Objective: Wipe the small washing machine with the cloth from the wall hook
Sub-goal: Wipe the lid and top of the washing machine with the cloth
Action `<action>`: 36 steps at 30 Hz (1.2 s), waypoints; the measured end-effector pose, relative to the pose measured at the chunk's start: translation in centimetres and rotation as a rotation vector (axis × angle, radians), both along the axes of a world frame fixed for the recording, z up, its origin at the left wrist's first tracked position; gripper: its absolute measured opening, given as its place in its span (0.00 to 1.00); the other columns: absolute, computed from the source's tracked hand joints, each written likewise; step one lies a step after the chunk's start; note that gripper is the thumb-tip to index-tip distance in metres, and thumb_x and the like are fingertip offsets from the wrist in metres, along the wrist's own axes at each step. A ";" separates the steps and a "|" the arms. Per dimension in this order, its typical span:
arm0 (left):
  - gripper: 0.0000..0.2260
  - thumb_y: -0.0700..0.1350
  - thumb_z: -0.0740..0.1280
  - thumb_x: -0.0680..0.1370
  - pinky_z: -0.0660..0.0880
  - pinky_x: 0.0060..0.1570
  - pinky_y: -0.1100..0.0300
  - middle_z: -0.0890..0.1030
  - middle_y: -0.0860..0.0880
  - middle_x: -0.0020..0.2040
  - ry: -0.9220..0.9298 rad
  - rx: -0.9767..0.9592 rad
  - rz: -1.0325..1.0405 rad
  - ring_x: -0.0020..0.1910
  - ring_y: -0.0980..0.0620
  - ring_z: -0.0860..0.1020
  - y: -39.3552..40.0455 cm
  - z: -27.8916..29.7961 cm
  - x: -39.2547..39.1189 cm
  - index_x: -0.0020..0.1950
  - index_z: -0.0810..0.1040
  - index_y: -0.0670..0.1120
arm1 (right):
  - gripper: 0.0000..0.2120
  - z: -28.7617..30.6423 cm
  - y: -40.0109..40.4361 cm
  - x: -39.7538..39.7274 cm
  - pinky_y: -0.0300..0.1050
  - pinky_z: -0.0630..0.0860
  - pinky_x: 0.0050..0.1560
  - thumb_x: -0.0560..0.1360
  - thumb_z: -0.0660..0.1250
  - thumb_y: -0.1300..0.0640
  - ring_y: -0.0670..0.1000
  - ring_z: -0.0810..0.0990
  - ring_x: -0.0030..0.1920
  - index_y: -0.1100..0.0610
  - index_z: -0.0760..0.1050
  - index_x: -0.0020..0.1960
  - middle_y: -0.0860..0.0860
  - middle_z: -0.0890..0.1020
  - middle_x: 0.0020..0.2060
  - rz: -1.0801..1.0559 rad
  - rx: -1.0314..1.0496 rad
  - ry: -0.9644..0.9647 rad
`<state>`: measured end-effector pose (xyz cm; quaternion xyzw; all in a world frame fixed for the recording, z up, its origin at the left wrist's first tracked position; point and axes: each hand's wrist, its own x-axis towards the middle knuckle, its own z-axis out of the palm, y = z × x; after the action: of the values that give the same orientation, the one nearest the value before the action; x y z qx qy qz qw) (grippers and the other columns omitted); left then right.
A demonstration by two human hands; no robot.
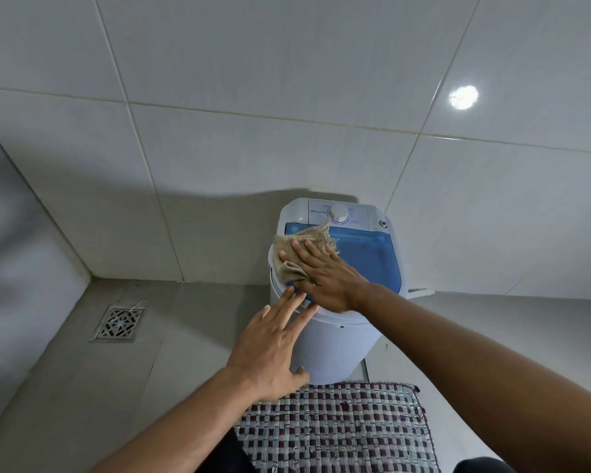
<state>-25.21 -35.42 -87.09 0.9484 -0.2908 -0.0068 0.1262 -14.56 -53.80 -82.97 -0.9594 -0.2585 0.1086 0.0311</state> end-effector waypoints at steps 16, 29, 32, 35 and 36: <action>0.50 0.62 0.69 0.75 0.46 0.83 0.47 0.36 0.48 0.85 -0.017 -0.008 0.000 0.84 0.49 0.40 -0.1 -0.2 -0.2 0.83 0.34 0.58 | 0.18 4.4 -0.6 -7.1 0.46 0.74 0.59 0.86 0.52 0.44 0.49 0.78 0.55 0.52 0.75 0.64 0.50 0.81 0.57 -0.386 0.757 0.361; 0.53 0.61 0.71 0.74 0.50 0.82 0.48 0.33 0.53 0.84 -0.050 -0.027 -0.024 0.83 0.52 0.34 0.2 -1.1 0.1 0.82 0.32 0.60 | 0.15 8.9 -7.3 1.1 0.49 0.81 0.51 0.85 0.59 0.49 0.54 0.84 0.51 0.58 0.78 0.57 0.55 0.85 0.51 -0.976 1.606 -0.057; 0.54 0.61 0.72 0.74 0.53 0.82 0.47 0.33 0.53 0.84 -0.064 -0.037 -0.025 0.83 0.52 0.35 0.2 -1.3 0.2 0.82 0.31 0.60 | 0.21 7.2 -7.7 3.3 0.53 0.75 0.59 0.85 0.55 0.46 0.63 0.80 0.60 0.58 0.73 0.68 0.62 0.82 0.61 -0.858 0.889 -0.255; 0.53 0.62 0.70 0.75 0.52 0.82 0.48 0.30 0.54 0.83 -0.053 -0.021 -0.026 0.82 0.53 0.33 0.2 -1.3 0.1 0.81 0.29 0.60 | 0.23 3.4 -7.9 4.2 0.56 0.65 0.72 0.85 0.54 0.50 0.65 0.68 0.75 0.55 0.63 0.79 0.62 0.71 0.74 -0.623 0.512 -0.134; 0.53 0.62 0.70 0.75 0.52 0.82 0.48 0.30 0.55 0.83 -0.054 -0.022 -0.026 0.82 0.54 0.32 0.2 -1.3 0.1 0.81 0.29 0.60 | 0.26 2.1 -7.9 4.4 0.58 0.57 0.78 0.85 0.53 0.49 0.63 0.57 0.81 0.52 0.56 0.82 0.59 0.62 0.80 -0.554 0.404 -0.087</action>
<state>-25.15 -35.18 -88.35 0.9429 -0.3064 0.0202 0.1289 -10.16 -61.68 -80.91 -0.9714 -0.0056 0.0016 0.2375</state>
